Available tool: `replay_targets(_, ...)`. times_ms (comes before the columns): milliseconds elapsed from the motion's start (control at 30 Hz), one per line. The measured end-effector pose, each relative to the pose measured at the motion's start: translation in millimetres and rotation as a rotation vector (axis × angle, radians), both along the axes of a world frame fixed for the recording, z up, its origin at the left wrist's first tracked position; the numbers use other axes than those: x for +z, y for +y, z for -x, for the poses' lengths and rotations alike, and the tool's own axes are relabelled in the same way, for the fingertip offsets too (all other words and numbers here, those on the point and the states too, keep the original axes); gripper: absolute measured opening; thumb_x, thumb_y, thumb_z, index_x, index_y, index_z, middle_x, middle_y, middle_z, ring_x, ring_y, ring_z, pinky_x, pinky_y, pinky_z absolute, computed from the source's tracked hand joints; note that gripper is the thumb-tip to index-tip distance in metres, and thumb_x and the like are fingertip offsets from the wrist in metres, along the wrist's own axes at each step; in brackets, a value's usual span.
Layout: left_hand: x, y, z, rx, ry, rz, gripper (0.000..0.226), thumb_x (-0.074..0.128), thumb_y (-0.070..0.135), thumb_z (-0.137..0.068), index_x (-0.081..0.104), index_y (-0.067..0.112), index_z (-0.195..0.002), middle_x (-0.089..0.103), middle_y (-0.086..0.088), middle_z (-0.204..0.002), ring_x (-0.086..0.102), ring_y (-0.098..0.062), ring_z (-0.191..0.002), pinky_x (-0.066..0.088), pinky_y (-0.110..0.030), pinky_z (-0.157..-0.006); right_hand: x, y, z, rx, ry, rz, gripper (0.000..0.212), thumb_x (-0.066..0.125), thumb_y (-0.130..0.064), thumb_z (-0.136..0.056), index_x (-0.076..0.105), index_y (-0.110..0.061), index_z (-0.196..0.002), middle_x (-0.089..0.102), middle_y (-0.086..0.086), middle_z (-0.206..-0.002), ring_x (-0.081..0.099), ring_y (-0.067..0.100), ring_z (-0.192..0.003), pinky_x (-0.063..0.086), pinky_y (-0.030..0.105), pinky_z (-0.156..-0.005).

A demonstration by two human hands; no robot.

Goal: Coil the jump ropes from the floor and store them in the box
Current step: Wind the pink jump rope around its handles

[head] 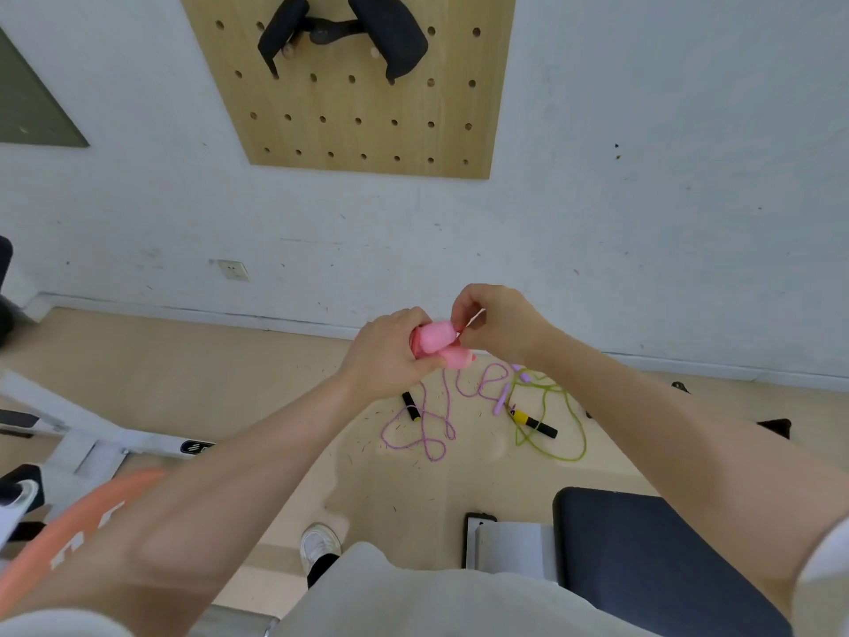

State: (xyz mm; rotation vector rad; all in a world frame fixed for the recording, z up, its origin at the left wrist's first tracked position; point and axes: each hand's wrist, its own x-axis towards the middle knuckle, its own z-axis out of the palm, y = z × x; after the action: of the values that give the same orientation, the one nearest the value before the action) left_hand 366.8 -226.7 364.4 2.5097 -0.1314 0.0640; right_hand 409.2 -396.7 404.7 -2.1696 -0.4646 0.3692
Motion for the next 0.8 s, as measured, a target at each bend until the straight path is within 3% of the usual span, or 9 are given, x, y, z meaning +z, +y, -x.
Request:
replay_targets(133,7.2,15.7,9.8,-0.193,0.252,0.316,0.039,0.082,0.025,-0.069,0.058,0.037,-0.098,0.065,0.014,-0.096,0.06,0.004,-0.082,0.046,-0.015,-0.073,9.6,-13.4,1.3,0.173,0.365,-0.088,0.023,0.063,0.005,-0.077,0.061,-0.016,-0.087,0.068,0.005,-0.081,0.063,0.013,-0.072,0.051,0.019,-0.068)
replay_targets(200,9.5,15.5,12.9,-0.236,0.31,0.452,0.043,0.079,0.021,-0.068,0.06,0.037,-0.103,0.065,0.016,-0.102,0.06,0.001,-0.092,0.048,-0.013,-0.08,9.7,-16.1,3.8,0.195,0.528,-0.242,0.02,0.056,0.01,-0.083,0.061,-0.009,-0.087,0.068,0.005,-0.075,0.064,0.012,-0.068,0.053,0.018,-0.065)
replay_targets(267,10.9,14.1,13.1,-0.217,0.347,0.597,0.037,0.078,0.017,-0.07,0.063,0.03,-0.101,0.067,0.015,-0.092,0.062,-0.001,-0.086,0.049,-0.015,-0.076,9.1,-15.3,4.5,0.17,0.586,-0.39,0.023,0.049,0.013,-0.086,0.06,-0.007,-0.083,0.067,0.001,-0.069,0.062,0.009,-0.062,0.052,0.018,-0.063)
replay_targets(333,12.2,13.3,12.2,-0.161,0.375,0.676,0.031,0.075,0.022,-0.068,0.065,0.026,-0.097,0.066,0.015,-0.082,0.062,-0.002,-0.078,0.049,-0.015,-0.07,9.7,-12.1,4.3,0.187,0.421,-0.368,0.024,0.051,0.01,-0.087,0.061,-0.011,-0.081,0.065,-0.003,-0.071,0.06,0.003,-0.063,0.049,0.015,-0.064)
replay_targets(467,10.1,12.8,11.1,-0.128,0.474,0.742,0.027,0.073,0.019,-0.075,0.066,0.021,-0.101,0.069,0.005,-0.089,0.066,-0.007,-0.081,0.052,-0.018,-0.075,14.7,-6.0,-1.9,0.294,-0.144,-0.109,0.019,0.067,-0.001,-0.081,0.067,-0.02,-0.086,0.053,-0.013,-0.088,0.049,-0.015,-0.077,0.038,0.005,-0.068)
replay_targets(567,9.5,11.9,12.0,-0.075,0.473,0.732,0.015,0.066,0.013,-0.085,0.067,0.02,-0.099,0.069,0.002,-0.086,0.065,-0.006,-0.076,0.05,-0.016,-0.07,11.9,-2.7,-5.1,0.38,-0.244,-0.043,0.019,0.069,-0.003,-0.08,0.07,-0.019,-0.09,0.049,-0.012,-0.091,0.051,-0.011,-0.078,0.039,0.005,-0.067)
replay_targets(667,3.9,16.3,12.2,-0.007,0.499,0.83,0.021,0.069,0.022,-0.078,0.069,0.015,-0.098,0.067,-0.007,-0.084,0.063,-0.015,-0.073,0.053,-0.023,-0.069,5.5,2.5,-4.6,0.461,-0.327,0.143,0.019,0.07,-0.014,-0.081,0.069,-0.009,-0.099,0.056,-0.002,-0.093,0.051,0.001,-0.072,0.041,0.01,-0.067)
replay_targets(733,2.6,20.0,8.9,0.032,0.528,0.76,0.034,0.065,0.032,-0.073,0.068,0.011,-0.1,0.068,-0.007,-0.086,0.062,-0.019,-0.077,0.052,-0.031,-0.076,1.0,7.3,-4.0,0.468,-0.375,0.251,0.021,0.068,-0.019,-0.083,0.067,-0.004,-0.098,0.054,0.003,-0.095,0.049,0.013,-0.072,0.04,0.022,-0.069)
replay_targets(800,4.9,21.2,5.8,0.045,0.518,0.631,0.027,0.062,0.035,-0.08,0.067,0.012,-0.094,0.067,-0.003,-0.083,0.062,-0.016,-0.076,0.05,-0.031,-0.078,-1.7,13.2,-6.1,0.425,-0.393,0.314,0.022,0.063,-0.02,-0.087,0.065,0.001,-0.095,0.051,0.004,-0.098,0.048,0.019,-0.073,0.039,0.028,-0.069)
